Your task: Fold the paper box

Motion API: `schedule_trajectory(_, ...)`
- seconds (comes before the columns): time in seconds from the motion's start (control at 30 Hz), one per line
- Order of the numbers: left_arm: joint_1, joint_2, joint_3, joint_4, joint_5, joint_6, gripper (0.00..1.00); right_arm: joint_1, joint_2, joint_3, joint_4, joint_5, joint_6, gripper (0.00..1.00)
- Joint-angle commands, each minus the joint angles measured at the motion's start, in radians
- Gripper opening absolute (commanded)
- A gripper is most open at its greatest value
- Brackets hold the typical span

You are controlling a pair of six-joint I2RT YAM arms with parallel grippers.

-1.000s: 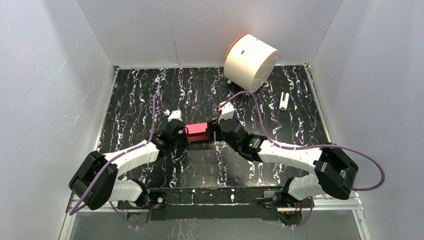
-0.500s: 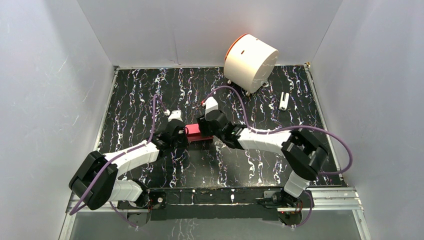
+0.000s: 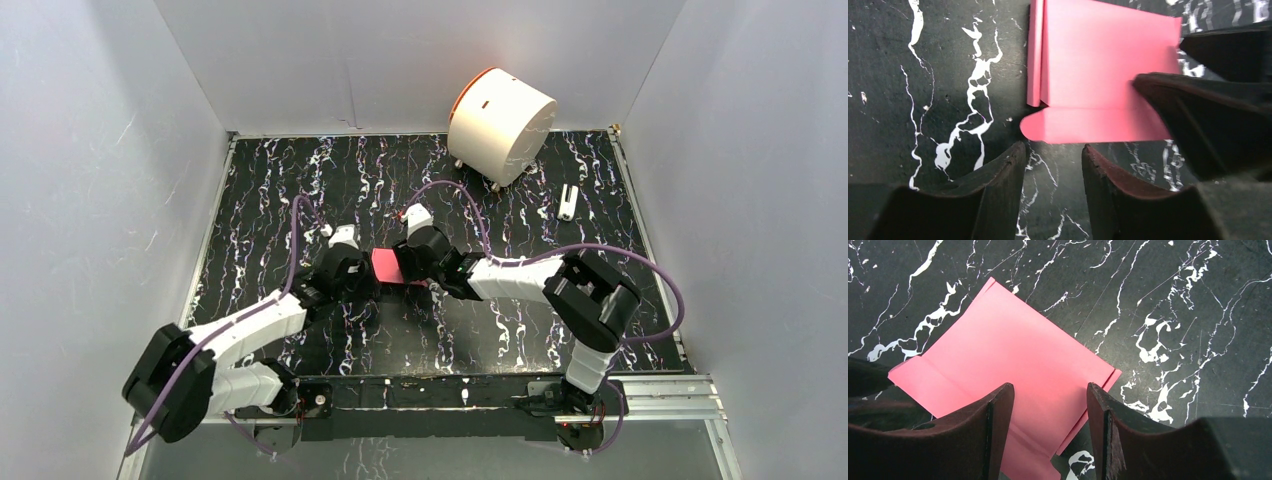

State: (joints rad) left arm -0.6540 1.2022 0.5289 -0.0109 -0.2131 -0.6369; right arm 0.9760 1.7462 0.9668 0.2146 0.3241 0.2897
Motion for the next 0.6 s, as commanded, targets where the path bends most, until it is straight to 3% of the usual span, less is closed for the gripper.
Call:
schedule_trajectory(0.0,-0.002,-0.147,-0.013,-0.064,0.061,-0.028,0.48,-0.003,0.022,-0.019,0.009,-0.002,-0.018,0.63)
schedule_trajectory(0.13,0.008,-0.278,-0.018,-0.109,0.054,-0.046,0.63,-0.003,0.025,-0.024,0.014,-0.011,-0.023,0.63)
schedule_trajectory(0.23,0.049,-0.313,-0.001,-0.117,0.033,-0.050,0.66,-0.002,0.018,-0.033,0.023,-0.016,-0.028,0.63)
schedule_trajectory(0.43,0.204,-0.144,0.057,-0.039,0.178,-0.052,0.63,-0.002,0.003,-0.047,0.036,-0.013,-0.046,0.62)
schedule_trajectory(0.57,0.226,-0.028,0.074,0.065,0.211,-0.047,0.61,-0.005,0.004,-0.052,0.048,-0.020,-0.055,0.62)
